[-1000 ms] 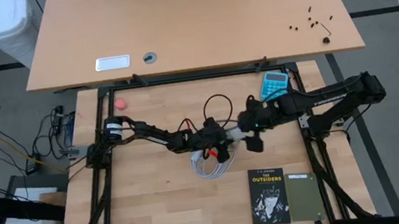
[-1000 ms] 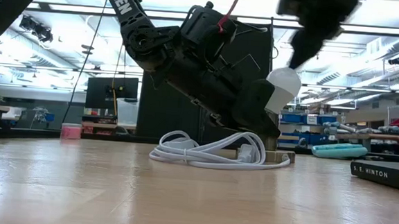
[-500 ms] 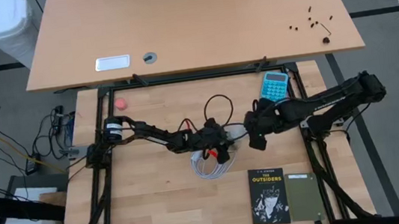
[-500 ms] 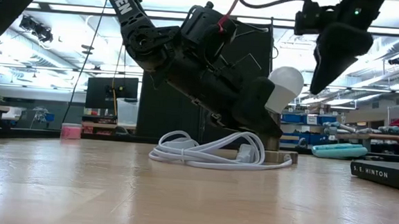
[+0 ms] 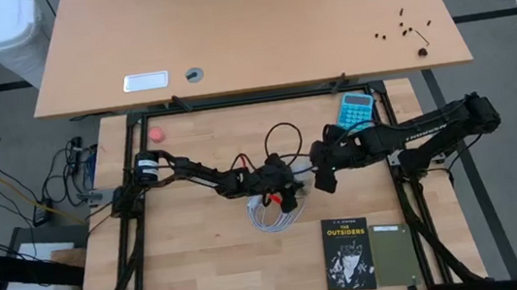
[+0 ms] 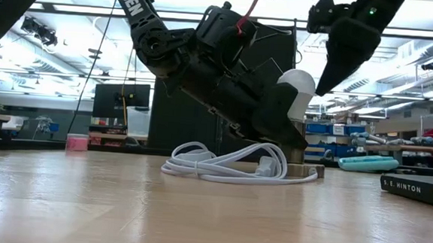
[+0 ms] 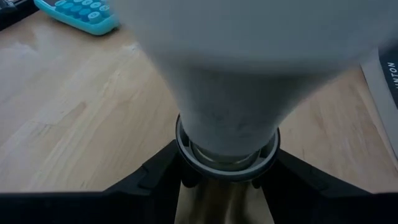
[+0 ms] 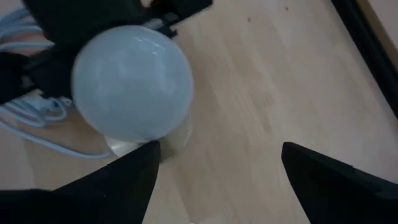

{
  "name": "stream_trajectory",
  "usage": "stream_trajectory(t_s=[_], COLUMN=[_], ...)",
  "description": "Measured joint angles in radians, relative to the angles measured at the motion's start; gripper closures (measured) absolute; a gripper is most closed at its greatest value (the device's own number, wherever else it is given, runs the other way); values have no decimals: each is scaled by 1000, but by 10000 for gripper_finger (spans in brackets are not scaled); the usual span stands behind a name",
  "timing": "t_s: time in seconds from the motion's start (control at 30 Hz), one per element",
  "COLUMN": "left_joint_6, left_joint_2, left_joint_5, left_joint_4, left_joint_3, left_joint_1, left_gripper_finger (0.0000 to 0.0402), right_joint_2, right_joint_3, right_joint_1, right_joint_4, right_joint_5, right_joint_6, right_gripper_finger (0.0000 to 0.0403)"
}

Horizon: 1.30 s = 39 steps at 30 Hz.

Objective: Screw lightbulb
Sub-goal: Insert the white lightbulb into the silver lamp

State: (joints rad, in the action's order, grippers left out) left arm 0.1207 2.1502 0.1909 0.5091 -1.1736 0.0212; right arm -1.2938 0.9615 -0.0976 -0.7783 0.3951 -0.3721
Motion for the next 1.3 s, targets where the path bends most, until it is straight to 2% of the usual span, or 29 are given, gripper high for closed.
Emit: stream_trajectory(t_s=[0.27,0.5,0.7,0.83,0.97,1.2,1.3], left_joint_6=[0,-1,-2,-5,-5,-1,0], left_joint_2=[0,0,0,0,0,0,0], left_joint_5=[0,1,1,0,-1,-2,-2], left_joint_4=[-4,-7,-1,1,1,1,1], left_joint_3=[0,0,0,0,0,0,0], left_joint_1=[0,0,0,0,0,0,0], left_gripper_finger=[209,209,209,208,208,208,208], right_joint_2=[0,21,21,20,20,20,20], right_joint_3=[0,0,-77,-207,-342,-504,-528], right_joint_1=[-6,-66,-208,-265,-294,-308,-306], right_joint_4=[-7,-60,59,234,469,913,980], right_joint_5=[-23,-15,158,246,304,421,444], right_joint_6=[2,-87,-182,-283,-316,-217,-194], right_gripper_finger=[57,57,57,57,57,57,57])
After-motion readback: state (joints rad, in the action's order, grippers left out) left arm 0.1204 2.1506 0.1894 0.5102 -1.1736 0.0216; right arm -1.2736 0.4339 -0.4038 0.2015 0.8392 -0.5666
